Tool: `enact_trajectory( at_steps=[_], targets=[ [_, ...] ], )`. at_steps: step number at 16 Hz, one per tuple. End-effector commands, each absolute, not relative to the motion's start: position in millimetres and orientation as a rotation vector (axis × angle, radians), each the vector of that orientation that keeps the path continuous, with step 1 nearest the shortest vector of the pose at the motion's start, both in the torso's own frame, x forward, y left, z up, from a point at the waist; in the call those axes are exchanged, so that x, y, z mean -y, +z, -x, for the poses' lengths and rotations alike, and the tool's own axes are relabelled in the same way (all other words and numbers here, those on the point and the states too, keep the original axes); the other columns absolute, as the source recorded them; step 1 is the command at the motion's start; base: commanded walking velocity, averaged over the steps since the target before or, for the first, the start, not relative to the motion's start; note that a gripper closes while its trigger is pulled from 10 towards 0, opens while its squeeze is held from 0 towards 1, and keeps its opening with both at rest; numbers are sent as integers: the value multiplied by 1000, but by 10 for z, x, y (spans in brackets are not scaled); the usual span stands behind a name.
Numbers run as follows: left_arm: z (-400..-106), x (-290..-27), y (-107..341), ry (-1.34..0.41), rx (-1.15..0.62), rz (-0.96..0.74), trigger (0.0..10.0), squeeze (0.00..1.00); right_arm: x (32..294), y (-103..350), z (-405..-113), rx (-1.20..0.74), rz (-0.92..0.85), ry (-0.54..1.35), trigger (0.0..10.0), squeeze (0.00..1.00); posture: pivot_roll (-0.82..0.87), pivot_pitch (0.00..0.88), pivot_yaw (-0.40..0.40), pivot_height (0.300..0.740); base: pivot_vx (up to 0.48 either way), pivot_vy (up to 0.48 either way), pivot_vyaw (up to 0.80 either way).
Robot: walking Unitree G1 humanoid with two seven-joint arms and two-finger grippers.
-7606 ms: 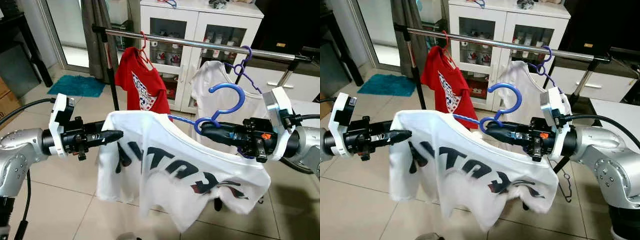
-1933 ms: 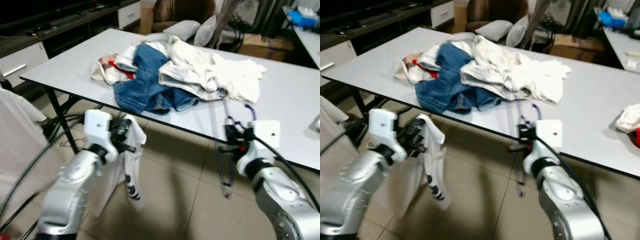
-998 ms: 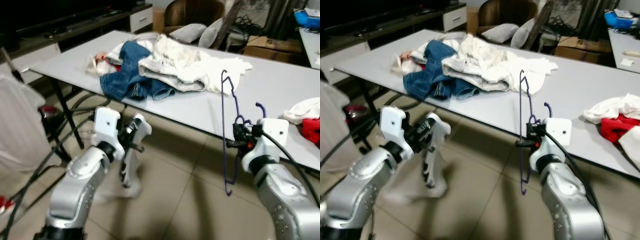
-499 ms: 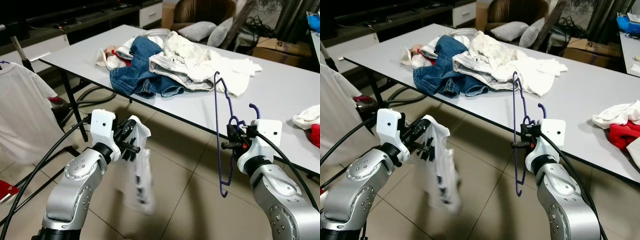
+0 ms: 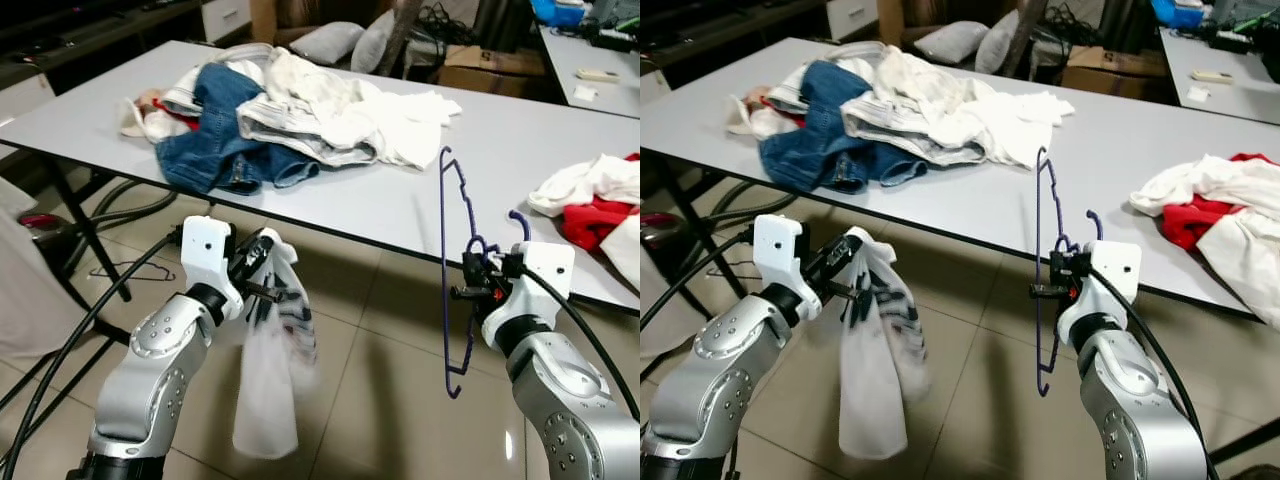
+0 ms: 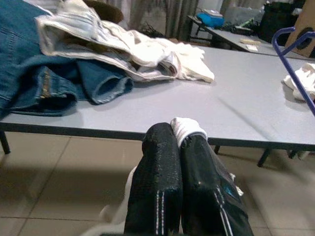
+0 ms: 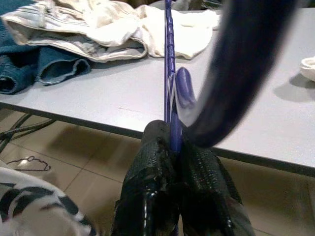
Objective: Hang hanger
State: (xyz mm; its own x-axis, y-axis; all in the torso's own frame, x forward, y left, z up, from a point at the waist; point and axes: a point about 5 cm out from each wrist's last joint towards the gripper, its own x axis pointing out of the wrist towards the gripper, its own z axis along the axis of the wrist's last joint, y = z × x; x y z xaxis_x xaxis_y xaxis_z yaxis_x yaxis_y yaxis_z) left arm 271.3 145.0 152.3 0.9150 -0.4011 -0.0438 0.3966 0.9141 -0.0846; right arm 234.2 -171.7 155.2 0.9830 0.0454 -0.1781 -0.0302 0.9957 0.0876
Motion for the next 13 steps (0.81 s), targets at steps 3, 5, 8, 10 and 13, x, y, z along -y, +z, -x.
enact_trajectory(
  at_steps=[3,5,8,10,13],
  targets=[
    [-2722,-1430,1642,-426,13,75,10000,0,1733,1617,-2313,-149,-85,36,10000,0,22,0,-7,740,0,0,-800],
    [-2706,-1416,1627,-426,16,91,10000,0,1750,1622,-2298,-149,-78,38,10000,0,7,0,-11,740,0,0,-400],
    [-2665,-1400,1575,-438,9,103,10000,0,1754,1647,-2287,-144,-65,43,10000,0,-8,0,-5,740,265,0,0],
    [-2671,-1394,1567,-439,8,101,10000,0,1771,1638,-2265,-151,-61,37,10000,0,-11,0,-8,740,283,0,-800],
    [-2673,-1403,1565,-436,10,105,10000,0,1773,1633,-2248,-155,-60,36,10000,0,-14,0,-11,740,296,0,-800]
  ],
)
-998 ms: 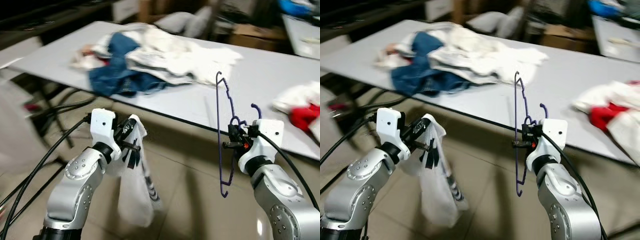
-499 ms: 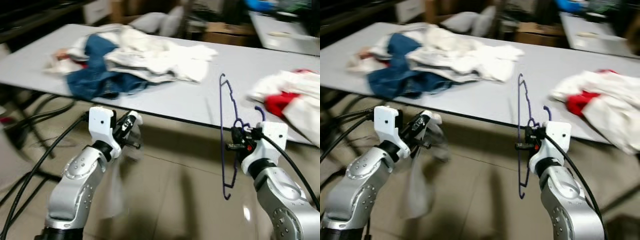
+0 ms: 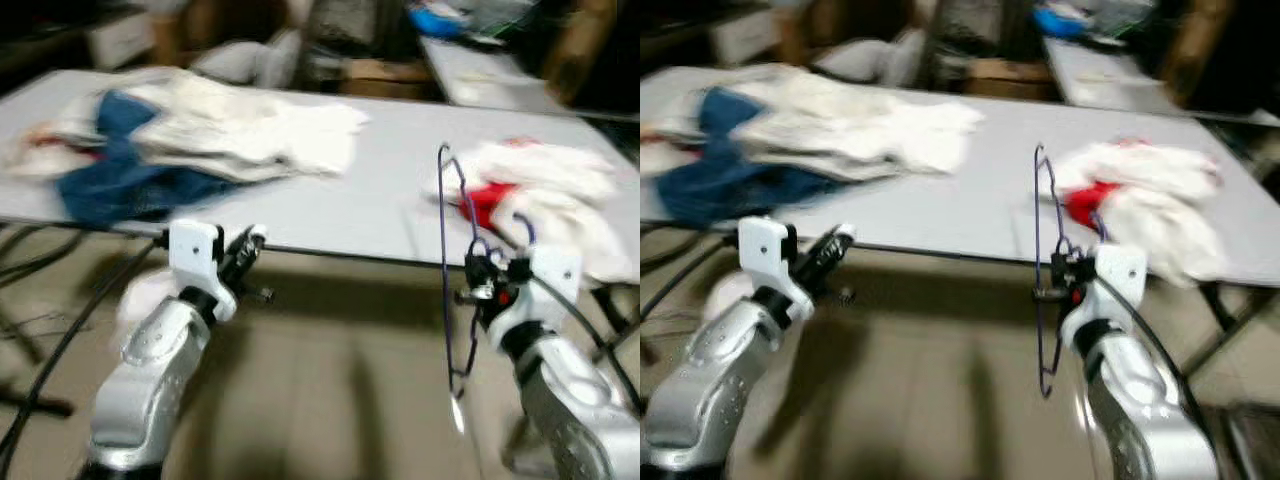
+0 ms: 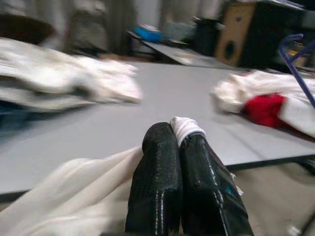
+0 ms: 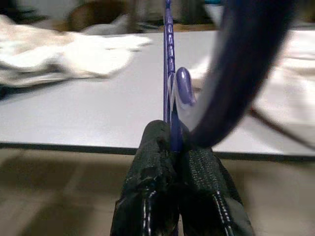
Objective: Hang hanger
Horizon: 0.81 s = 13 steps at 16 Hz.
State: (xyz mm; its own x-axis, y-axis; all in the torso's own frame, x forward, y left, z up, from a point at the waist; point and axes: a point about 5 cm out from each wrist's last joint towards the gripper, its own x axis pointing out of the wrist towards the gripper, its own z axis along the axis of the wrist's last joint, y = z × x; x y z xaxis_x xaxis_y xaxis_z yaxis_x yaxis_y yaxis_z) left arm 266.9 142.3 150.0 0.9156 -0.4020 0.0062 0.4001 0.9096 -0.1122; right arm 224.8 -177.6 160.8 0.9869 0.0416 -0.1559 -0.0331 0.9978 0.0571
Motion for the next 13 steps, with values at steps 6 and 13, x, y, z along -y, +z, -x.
enact_trajectory(
  at_steps=[6,13],
  targets=[
    [-2661,-1390,1579,-452,16,100,10000,0,1753,1633,-2233,-157,-56,42,10000,0,-11,0,-11,740,311,0,-800],
    [-2946,-1227,1984,-558,127,108,10000,0,1715,2030,-2132,-53,78,522,10000,0,-14,0,-5,740,316,0,-221]
  ],
)
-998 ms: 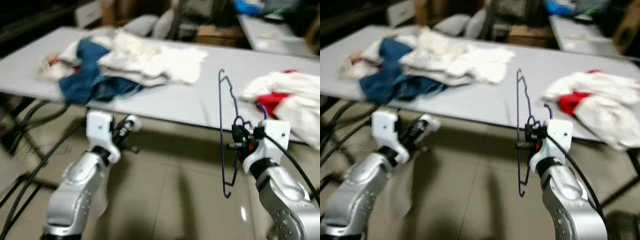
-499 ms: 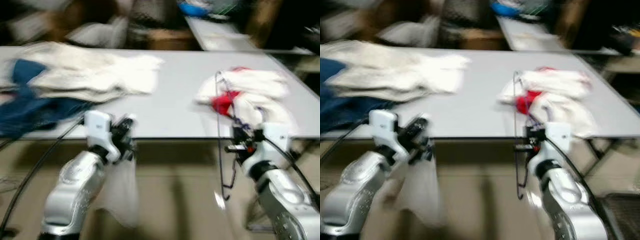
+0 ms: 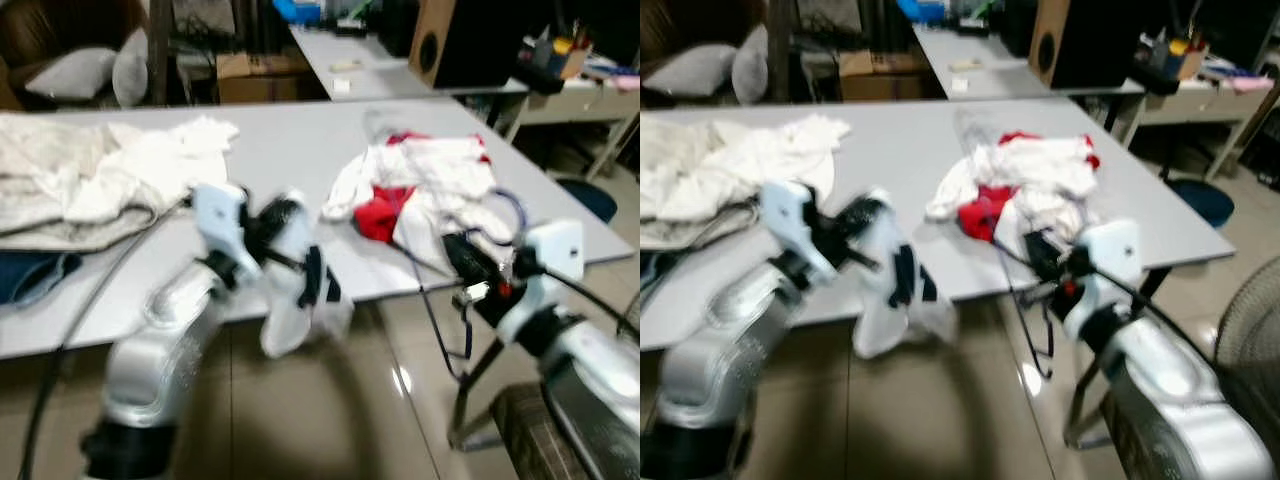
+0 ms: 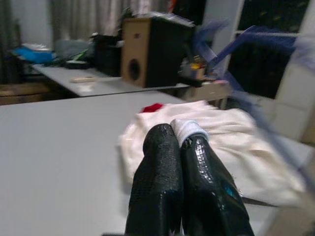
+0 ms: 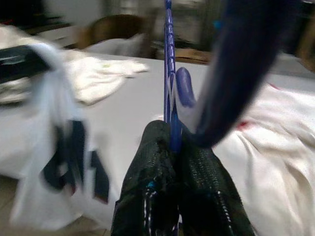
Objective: Hang hanger
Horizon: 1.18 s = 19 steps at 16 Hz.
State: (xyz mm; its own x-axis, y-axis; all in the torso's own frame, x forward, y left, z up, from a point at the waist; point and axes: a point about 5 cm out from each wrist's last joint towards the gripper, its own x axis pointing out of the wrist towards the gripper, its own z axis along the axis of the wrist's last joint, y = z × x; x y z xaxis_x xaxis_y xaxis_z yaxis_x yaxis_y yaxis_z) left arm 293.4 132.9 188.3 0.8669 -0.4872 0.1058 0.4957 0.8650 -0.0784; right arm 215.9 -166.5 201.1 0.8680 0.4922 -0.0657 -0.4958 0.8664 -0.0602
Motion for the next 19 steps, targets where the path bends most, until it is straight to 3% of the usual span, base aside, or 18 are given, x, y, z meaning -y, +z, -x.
enact_trajectory(
  at_steps=[1,4,8,13,15,18,19],
  targets=[
    [-3059,-1240,2002,-552,118,66,10000,0,1806,2084,-2066,-83,151,610,10000,0,-18,0,-3,740,341,0,0],
    [-3408,-1372,2207,-482,150,7,10000,0,2050,2193,-1867,-240,338,808,10000,0,-23,0,-2,740,361,0,0],
    [-3684,-1322,2472,-525,194,-33,10000,0,2162,2271,-1778,-326,392,915,10000,0,-21,0,-14,740,361,0,0],
    [-3813,-905,2943,-699,314,-66,10000,0,1911,2185,-1752,-353,321,1154,10000,0,-13,0,-20,740,363,0,0],
    [-3797,-739,3152,-773,373,-80,10000,0,1818,2156,-1827,-342,326,1193,10000,0,3,0,-32,740,353,0,0],
    [-3823,-697,3191,-783,381,-121,10000,0,1777,2133,-1881,-333,338,1203,10000,0,4,0,-31,740,326,0,0],
    [-3794,-649,3218,-828,392,-57,10000,0,1761,2120,-1985,-299,346,1149,10000,0,-3,0,-26,740,277,0,0]
  ],
)
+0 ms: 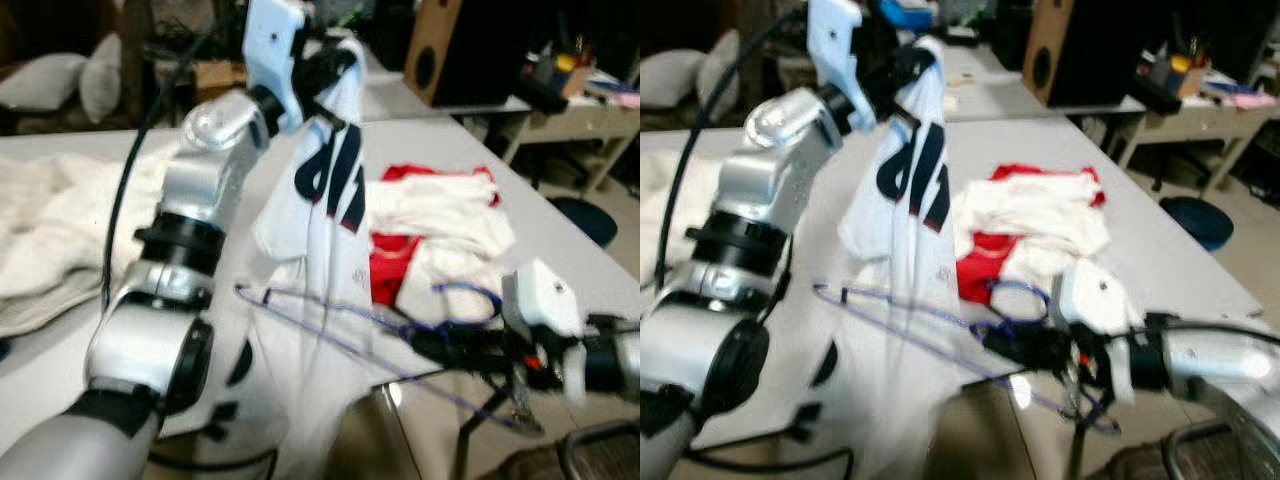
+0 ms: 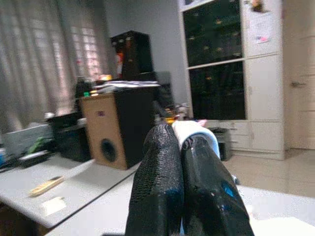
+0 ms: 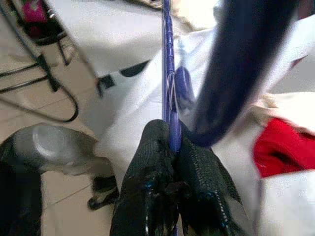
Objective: Hang hanger
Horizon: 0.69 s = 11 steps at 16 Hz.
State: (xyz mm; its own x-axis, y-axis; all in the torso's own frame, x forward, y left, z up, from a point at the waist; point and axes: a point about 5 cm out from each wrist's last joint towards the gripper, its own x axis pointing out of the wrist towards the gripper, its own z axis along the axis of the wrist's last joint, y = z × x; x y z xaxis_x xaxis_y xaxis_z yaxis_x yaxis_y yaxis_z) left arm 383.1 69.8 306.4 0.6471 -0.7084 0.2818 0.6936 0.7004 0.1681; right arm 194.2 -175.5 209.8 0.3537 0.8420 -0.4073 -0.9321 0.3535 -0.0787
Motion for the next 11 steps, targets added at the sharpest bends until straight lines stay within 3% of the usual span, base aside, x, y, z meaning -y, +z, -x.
enact_trajectory(
  at_steps=[1,6,9,11],
  targets=[
    [-3757,-616,3262,-861,413,-16,10000,0,1761,2098,-2048,-289,360,1109,10000,0,-3,0,-26,740,0,0,0],
    [-3537,-581,3655,-1008,557,97,10000,0,1921,2114,-2446,-236,436,824,10000,0,-11,0,-30,740,0,0,0],
    [-3443,-680,3771,-1037,617,103,10000,0,2062,2239,-2667,-189,456,678,10000,0,-15,0,-37,740,0,0,0],
    [-3376,-902,3935,-998,718,180,10000,0,2350,2588,-3024,-57,624,464,10000,0,-21,0,-34,740,0,0,0]
  ],
)
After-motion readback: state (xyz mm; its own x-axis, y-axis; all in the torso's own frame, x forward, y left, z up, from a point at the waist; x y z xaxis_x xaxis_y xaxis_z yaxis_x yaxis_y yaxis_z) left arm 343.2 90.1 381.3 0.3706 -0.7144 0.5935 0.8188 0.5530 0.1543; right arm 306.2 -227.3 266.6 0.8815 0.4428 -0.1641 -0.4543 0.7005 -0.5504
